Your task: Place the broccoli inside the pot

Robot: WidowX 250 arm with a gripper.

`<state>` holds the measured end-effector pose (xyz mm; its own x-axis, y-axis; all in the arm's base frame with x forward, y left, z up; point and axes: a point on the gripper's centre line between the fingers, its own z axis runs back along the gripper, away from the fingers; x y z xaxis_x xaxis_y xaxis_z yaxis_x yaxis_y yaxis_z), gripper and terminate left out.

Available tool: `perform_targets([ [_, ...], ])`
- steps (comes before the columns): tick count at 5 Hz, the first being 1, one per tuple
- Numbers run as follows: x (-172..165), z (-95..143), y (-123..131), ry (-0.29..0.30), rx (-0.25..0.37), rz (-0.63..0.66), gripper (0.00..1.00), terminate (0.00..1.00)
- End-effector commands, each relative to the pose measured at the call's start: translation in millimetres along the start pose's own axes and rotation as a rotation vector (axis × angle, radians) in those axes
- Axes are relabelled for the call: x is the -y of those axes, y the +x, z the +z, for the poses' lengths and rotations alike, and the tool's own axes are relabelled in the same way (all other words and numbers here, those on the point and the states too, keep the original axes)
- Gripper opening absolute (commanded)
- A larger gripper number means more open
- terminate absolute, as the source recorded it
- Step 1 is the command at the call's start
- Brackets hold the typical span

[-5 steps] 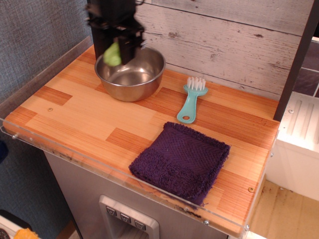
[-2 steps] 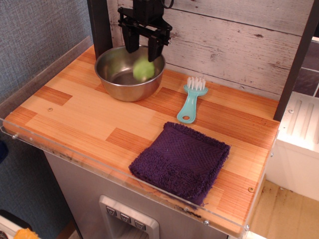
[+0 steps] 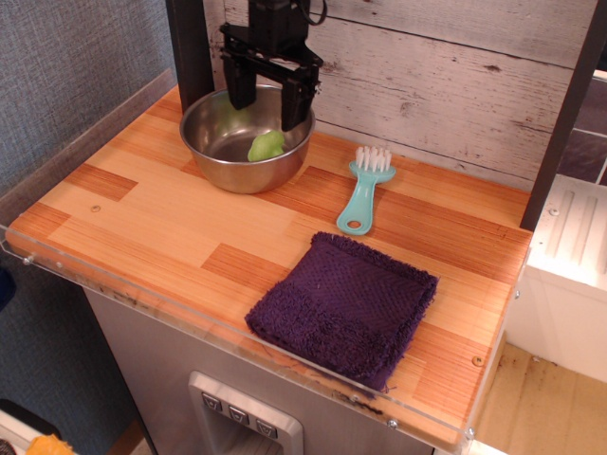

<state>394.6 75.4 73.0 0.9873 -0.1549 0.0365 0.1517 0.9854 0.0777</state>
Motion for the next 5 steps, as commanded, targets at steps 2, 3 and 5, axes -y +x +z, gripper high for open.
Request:
perform_targets([
  [2,25.4,43.9,-68.2,-0.017,0.104,0.053,1.0,0.0],
  [3,24.8,41.9,-71.1,-0.022,0.099,0.043,1.0,0.0],
  [5,24.8,41.9,-71.1,-0.022,0.099,0.043,1.0,1.0],
])
